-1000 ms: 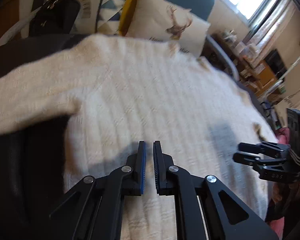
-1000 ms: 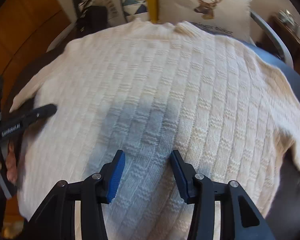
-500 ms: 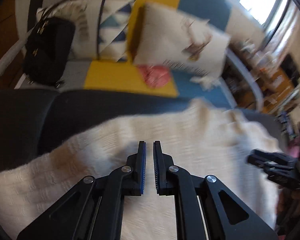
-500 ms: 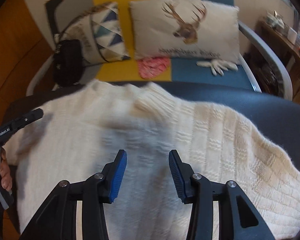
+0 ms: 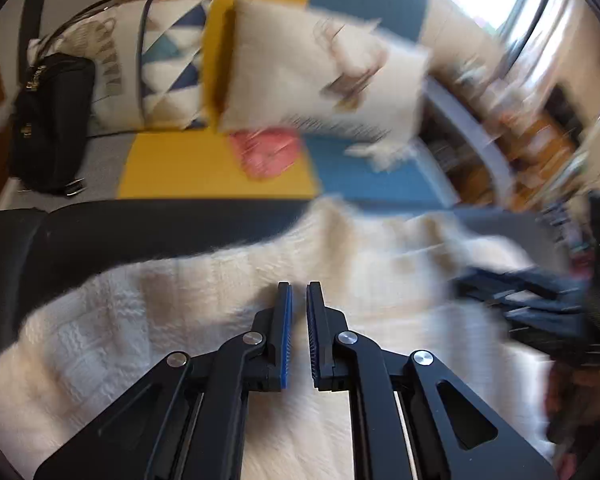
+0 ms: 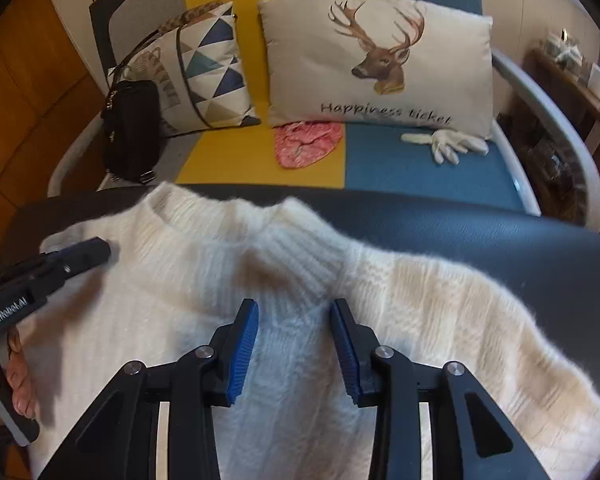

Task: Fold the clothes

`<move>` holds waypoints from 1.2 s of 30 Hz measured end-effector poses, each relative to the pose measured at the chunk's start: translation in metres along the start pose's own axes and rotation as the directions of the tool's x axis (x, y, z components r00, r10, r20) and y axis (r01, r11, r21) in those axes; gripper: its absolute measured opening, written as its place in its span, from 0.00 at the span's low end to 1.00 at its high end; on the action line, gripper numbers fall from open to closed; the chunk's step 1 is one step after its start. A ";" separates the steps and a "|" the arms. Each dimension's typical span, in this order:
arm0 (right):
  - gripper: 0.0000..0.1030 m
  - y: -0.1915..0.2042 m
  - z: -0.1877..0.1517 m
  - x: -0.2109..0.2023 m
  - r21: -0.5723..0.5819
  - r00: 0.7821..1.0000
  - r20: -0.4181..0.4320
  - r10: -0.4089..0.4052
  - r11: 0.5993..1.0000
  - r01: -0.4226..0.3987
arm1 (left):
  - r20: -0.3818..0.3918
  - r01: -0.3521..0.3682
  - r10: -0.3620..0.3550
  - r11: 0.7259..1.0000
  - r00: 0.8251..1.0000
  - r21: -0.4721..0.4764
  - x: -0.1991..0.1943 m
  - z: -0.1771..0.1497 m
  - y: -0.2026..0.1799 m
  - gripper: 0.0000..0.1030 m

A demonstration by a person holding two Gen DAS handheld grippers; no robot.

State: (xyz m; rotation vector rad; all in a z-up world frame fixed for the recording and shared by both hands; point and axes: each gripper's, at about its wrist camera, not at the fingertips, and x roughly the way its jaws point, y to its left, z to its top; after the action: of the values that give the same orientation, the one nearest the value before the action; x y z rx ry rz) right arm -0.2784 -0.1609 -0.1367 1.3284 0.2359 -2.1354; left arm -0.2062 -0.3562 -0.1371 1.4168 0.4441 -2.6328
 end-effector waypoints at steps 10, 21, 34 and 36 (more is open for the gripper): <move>0.36 -0.053 -0.031 -0.034 0.112 0.996 -0.024 -0.084 0.990 0.086 | 0.109 -0.037 0.030 0.998 0.994 0.059 -0.030 -0.021 -0.016 0.08; 0.20 -0.137 -0.068 -0.082 0.283 0.989 -0.064 0.133 0.953 -0.109 | 0.093 0.095 -0.104 0.991 0.990 0.098 -0.068 -0.057 -0.069 0.08; 0.26 -0.141 -0.102 -0.106 0.187 0.989 -0.143 -0.022 0.981 0.049 | -0.165 0.392 -0.358 0.871 0.919 0.296 -0.085 -0.172 -0.212 0.08; 0.28 -0.138 -0.110 -0.114 0.141 0.987 -0.149 -0.061 0.987 0.082 | -0.170 0.368 -0.329 0.868 0.929 0.332 -0.088 -0.187 -0.219 0.13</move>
State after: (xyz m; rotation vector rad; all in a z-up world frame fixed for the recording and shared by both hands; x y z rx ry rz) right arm -0.2391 0.0440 -0.1133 1.5839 0.1897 -2.1532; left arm -0.0609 -0.0930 -0.1176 1.7372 0.2545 -3.0620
